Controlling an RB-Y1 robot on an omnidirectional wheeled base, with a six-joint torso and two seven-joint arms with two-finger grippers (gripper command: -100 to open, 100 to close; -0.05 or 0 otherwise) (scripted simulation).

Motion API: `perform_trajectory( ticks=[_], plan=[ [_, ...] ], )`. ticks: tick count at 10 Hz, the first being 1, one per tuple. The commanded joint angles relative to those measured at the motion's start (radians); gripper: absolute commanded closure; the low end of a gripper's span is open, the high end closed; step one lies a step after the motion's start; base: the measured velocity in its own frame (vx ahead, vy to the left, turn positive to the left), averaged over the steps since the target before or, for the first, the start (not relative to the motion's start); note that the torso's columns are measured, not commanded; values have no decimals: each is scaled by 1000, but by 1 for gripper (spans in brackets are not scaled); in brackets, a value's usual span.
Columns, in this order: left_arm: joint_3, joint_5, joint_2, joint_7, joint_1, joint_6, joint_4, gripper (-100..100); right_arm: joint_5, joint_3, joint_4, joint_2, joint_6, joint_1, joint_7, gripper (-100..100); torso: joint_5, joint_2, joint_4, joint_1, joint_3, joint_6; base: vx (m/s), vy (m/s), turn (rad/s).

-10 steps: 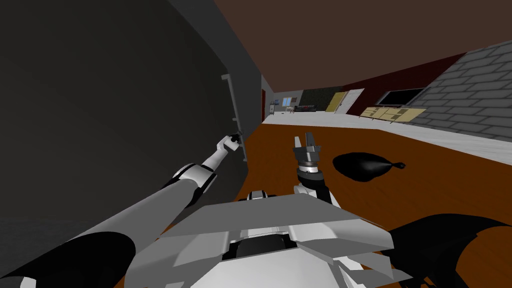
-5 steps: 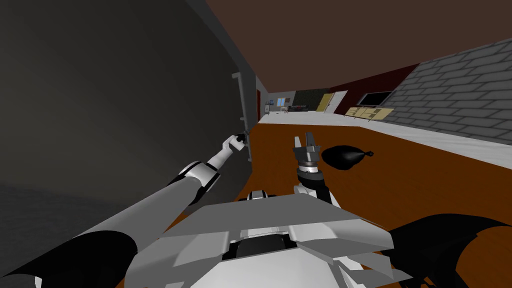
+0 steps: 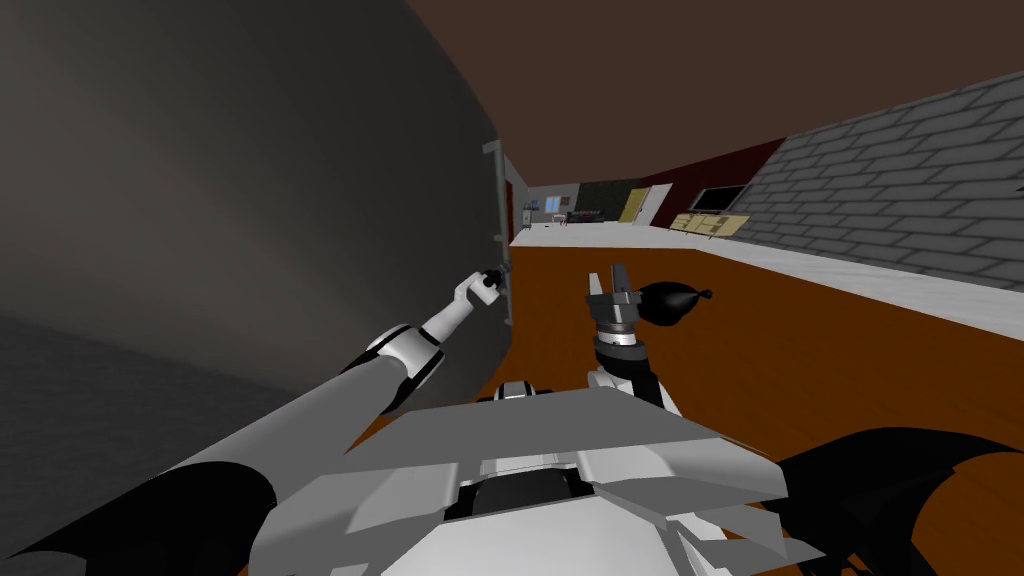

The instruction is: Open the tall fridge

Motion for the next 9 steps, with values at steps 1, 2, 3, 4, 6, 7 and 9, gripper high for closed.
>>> perform_trajectory(
  ticks=[1,2,3,4,6,7,9],
  plan=[
    [-58,36,-25,3,-15,3,-40,100,0,0,0,0,0,0,0,0,0,-3,2,1,-2,-3,-189,88,-96],
    [-78,45,-34,4,-19,5,-56,100,0,0,0,0,0,0,0,0,1,-6,5,2,-4,-2,-167,113,-100],
    [-78,45,-34,4,-19,5,-56,100,0,0,0,0,0,0,0,0,1,-7,2,3,-5,-2,-113,67,-73],
    [-118,64,-53,5,-27,8,-87,100,0,0,0,0,0,0,0,0,1,-7,4,3,-5,-5,-159,60,-79],
    [-127,74,-42,1,-27,25,-98,100,0,0,0,0,0,0,0,0,-1,2,5,-3,1,4,-165,52,-93],
    [-181,93,-57,6,-29,31,-151,100,0,0,0,0,0,0,0,0,0,-4,6,-2,-3,-3,-121,101,-17],
    [-204,101,-63,9,-32,30,-175,100,0,0,0,0,0,0,0,0,1,-3,4,2,-2,-2,-116,85,-64]
  ],
)
